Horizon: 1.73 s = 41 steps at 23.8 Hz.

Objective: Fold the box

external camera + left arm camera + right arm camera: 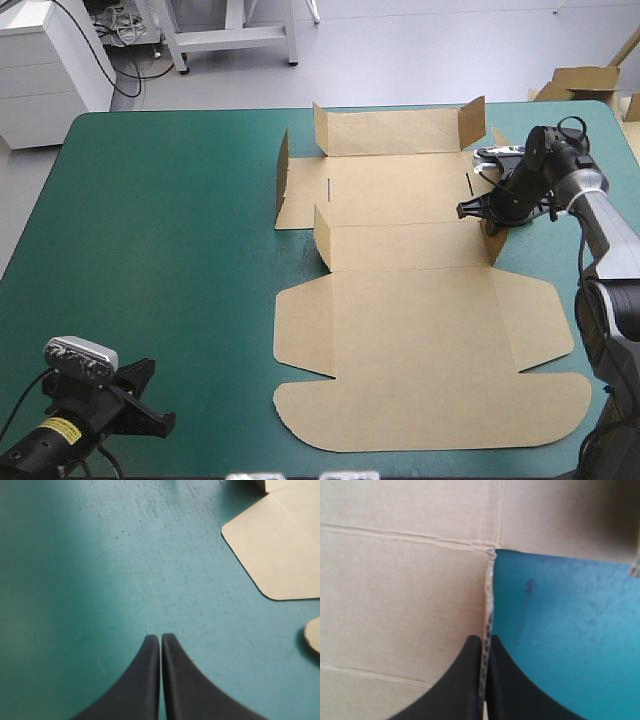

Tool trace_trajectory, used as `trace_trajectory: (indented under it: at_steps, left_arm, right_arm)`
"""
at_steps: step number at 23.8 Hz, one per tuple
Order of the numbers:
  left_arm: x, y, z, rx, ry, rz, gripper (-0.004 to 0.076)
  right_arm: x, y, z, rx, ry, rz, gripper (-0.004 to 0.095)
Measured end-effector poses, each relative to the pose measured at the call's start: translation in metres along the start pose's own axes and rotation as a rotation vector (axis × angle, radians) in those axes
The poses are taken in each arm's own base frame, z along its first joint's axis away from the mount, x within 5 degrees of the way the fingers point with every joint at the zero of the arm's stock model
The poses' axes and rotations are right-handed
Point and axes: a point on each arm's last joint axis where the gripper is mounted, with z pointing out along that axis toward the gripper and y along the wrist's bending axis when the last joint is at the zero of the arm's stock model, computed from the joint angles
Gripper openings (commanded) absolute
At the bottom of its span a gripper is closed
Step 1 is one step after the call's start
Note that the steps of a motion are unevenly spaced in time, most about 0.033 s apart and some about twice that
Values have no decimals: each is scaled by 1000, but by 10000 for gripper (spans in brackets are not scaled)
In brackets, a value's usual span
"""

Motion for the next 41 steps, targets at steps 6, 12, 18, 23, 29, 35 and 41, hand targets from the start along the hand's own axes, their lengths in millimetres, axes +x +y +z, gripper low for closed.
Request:
trace_trajectory:
  at_steps: [6, 12, 18, 23, 29, 35, 41]
  left_arm:
    - [0, 0, 0, 0, 0, 0, -8]
    - [0, 0, 0, 0, 0, 0, -8]
    - [0, 0, 0, 0, 0, 0, -8]
    - [0, 0, 0, 0, 0, 0, -8]
    - [0, 0, 0, 0, 0, 0, -8]
    - [0, 0, 0, 0, 0, 0, -8]
    - [0, 0, 0, 0, 0, 0, -8]
  right_arm:
    - [-42, 45, -18, -2, -119, -220, -20]
    - [-70, 133, -8, -41, -201, -602, -20]
    - [-60, 199, 5, -71, -206, -1014, -20]
    - [-57, 222, 5, -71, -261, -1131, -20]
    - [-52, 241, 11, -101, -279, -1252, -21]
    - [-43, 268, 9, -155, -321, -1364, -21]
    - [-36, 288, 20, -197, -331, -1413, -21]
